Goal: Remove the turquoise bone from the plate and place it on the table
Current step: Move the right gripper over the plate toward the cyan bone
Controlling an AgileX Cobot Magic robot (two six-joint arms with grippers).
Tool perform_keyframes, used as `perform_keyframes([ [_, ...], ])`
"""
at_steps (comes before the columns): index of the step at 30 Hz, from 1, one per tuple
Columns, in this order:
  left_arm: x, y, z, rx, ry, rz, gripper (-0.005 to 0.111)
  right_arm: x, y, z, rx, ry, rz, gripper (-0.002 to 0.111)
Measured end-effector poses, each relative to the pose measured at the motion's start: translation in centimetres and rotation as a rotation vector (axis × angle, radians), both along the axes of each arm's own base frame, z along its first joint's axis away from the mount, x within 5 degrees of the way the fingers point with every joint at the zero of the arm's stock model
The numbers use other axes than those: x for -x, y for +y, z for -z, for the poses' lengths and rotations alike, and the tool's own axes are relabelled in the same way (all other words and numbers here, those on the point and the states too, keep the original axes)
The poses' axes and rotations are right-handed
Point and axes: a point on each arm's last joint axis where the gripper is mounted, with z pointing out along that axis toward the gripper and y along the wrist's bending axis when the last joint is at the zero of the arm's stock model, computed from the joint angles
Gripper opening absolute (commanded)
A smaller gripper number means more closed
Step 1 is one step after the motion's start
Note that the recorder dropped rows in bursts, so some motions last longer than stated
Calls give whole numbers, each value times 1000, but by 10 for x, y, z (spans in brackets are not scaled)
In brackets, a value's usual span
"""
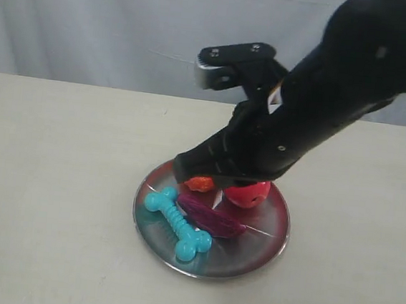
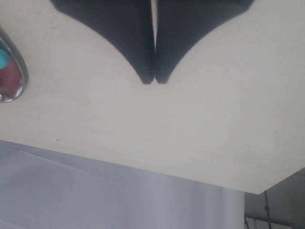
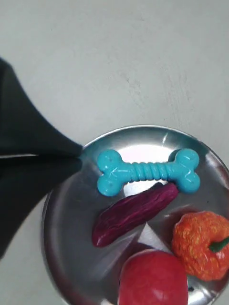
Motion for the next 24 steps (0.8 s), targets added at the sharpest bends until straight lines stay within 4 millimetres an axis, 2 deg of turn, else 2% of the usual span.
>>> perform_keyframes([
  [12, 0, 0, 0, 0, 0, 0, 0, -43, 17, 64, 13, 58, 16, -1],
  [24, 0, 0, 0, 0, 0, 0, 0, -73, 24, 115, 31, -25, -5, 0],
])
